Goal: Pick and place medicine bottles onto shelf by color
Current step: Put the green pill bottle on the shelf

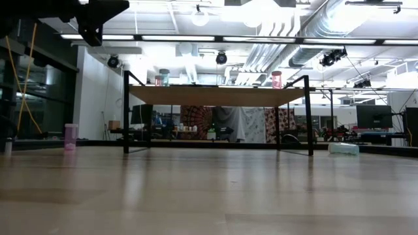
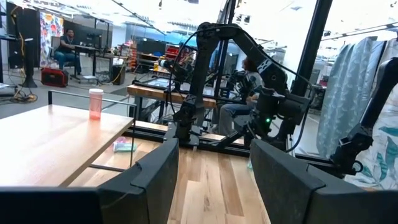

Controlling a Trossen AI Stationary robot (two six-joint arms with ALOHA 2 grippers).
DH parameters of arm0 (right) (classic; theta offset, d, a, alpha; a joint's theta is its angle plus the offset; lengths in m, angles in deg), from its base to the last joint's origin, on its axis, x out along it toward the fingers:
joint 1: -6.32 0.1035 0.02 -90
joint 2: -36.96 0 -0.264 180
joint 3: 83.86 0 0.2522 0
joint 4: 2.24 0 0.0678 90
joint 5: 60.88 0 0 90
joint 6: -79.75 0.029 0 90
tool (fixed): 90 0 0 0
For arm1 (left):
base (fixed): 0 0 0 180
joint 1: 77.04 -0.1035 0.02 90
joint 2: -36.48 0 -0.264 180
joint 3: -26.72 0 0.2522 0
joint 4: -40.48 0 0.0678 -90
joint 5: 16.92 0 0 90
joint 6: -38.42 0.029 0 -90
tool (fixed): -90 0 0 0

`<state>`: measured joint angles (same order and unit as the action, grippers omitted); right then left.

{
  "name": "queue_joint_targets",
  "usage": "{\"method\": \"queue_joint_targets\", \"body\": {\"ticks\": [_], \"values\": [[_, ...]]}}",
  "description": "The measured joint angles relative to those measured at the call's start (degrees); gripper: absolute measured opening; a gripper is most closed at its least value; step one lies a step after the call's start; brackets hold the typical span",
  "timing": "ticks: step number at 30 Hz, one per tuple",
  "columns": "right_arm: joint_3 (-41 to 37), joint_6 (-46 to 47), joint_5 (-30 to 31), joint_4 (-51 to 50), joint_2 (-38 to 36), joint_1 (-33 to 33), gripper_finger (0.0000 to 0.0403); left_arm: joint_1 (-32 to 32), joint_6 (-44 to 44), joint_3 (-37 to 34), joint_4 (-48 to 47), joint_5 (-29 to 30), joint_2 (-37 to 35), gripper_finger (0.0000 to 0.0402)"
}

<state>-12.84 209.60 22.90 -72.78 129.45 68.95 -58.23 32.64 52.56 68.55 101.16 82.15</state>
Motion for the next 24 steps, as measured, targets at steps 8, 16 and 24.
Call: {"method": "queue_joint_targets", "body": {"ticks": [8, 16, 24], "values": [[0.0, 0.1, 0.1, 0.2, 0.0, 0.0, 0.0182, 0.0, 0.0, 0.0, 0.0, 0.0, 0.0, 0.019], [0.0, -0.4, -1.4, 0.4, 0.0, 0.0, 0.0117, 0.0, 0.0, 0.0, 0.0, 0.0, 0.0, 0.019], [0.0, -1.2, -1.6, 0.8, -0.3, 0.0, 0.0111, 0.0, 0.0, 0.0, 0.0, 0.0, 0.0, 0.019]]}}
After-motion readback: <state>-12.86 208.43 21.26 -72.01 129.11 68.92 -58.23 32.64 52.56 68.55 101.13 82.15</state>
